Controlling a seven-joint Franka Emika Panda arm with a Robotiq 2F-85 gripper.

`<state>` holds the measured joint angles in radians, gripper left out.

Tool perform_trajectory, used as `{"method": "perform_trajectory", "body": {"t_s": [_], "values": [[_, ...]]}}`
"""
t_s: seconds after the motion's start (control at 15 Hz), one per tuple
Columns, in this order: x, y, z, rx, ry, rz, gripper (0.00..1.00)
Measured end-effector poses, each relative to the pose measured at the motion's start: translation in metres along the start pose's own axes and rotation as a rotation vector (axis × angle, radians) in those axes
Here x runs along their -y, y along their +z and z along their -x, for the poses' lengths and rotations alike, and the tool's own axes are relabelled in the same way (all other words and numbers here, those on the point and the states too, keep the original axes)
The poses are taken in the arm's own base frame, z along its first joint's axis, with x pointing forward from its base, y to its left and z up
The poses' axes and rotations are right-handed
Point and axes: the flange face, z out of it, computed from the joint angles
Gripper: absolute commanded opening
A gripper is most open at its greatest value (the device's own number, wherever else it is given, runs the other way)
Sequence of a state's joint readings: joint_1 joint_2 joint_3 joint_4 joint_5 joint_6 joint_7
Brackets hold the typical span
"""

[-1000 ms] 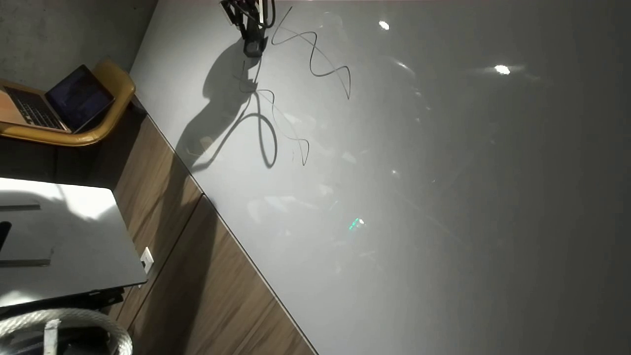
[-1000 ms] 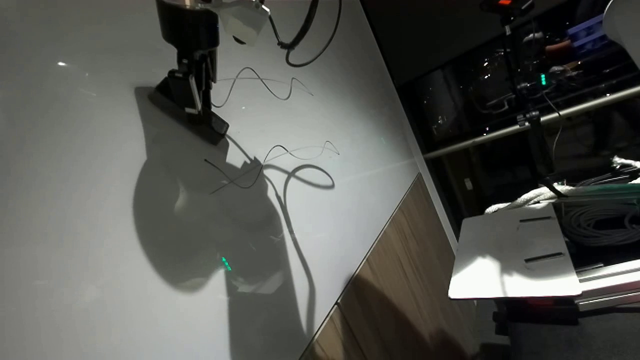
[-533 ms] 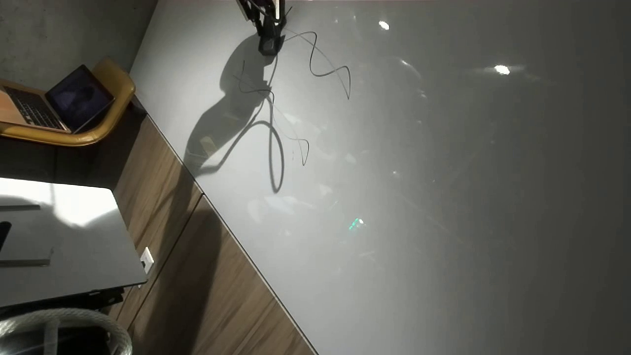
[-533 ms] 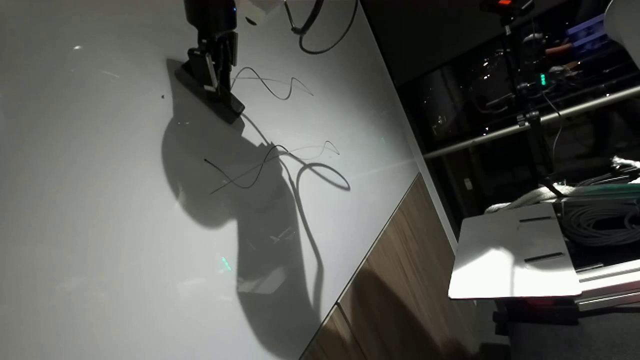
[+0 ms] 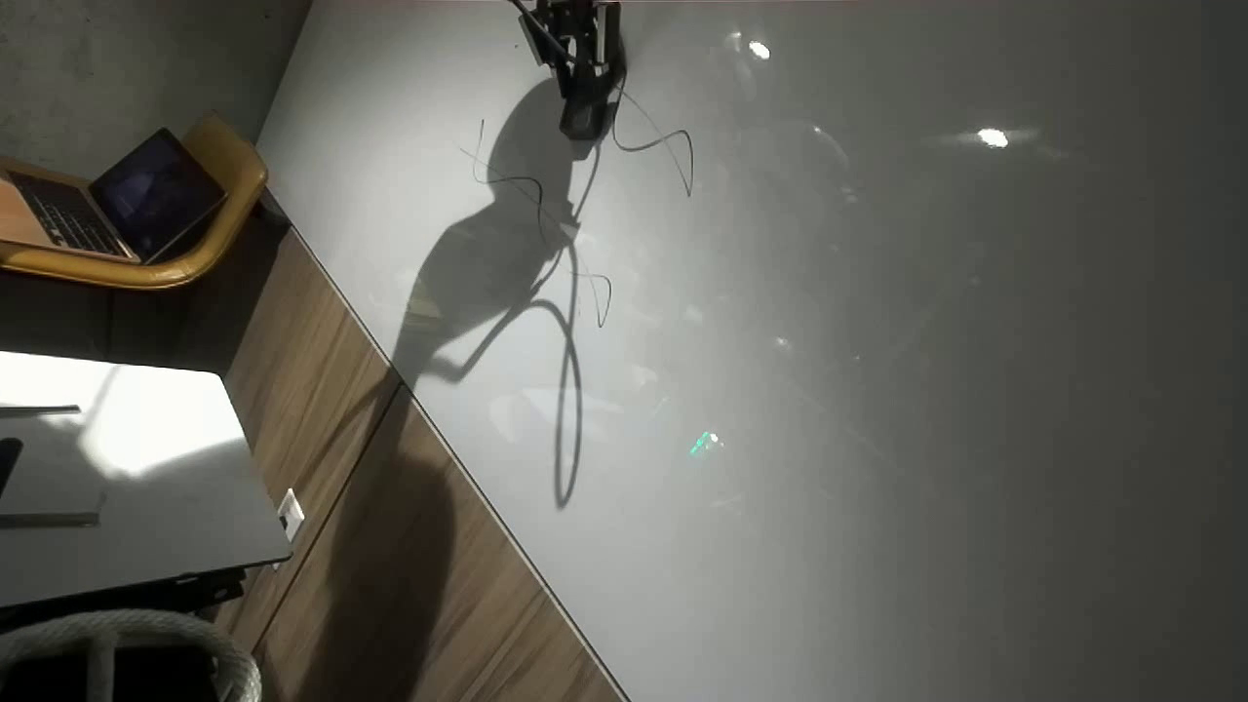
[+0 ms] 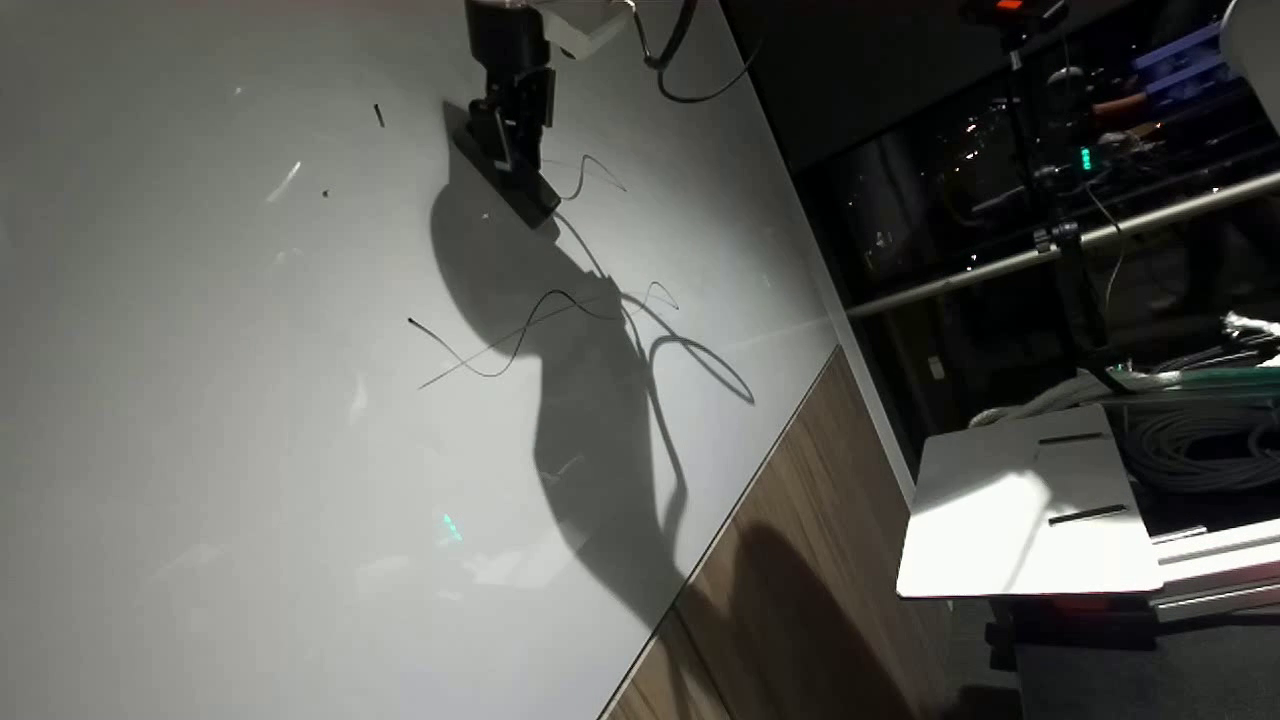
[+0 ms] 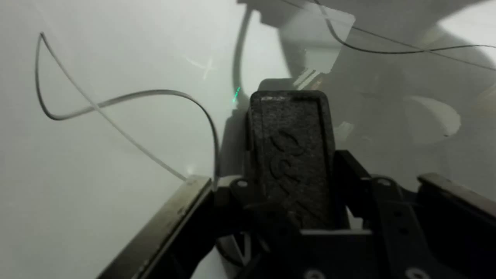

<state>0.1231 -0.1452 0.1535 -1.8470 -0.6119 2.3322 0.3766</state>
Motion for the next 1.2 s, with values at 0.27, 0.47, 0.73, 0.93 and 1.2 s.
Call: {"method": "perform_trajectory", "body": {"t_s": [0.27, 0.47, 0.73, 0.93, 1.2], "values": [[-0.058, 0.015, 0.016, 0.024, 0.085, 0.048, 0.28], [-0.112, 0.029, 0.032, 0.04, 0.152, 0.095, 0.28], [-0.192, 0.055, 0.059, 0.065, 0.24, 0.14, 0.28], [-0.216, 0.069, 0.073, 0.076, 0.277, 0.143, 0.28], [-0.189, 0.07, 0.072, 0.081, 0.272, 0.106, 0.28]]}}
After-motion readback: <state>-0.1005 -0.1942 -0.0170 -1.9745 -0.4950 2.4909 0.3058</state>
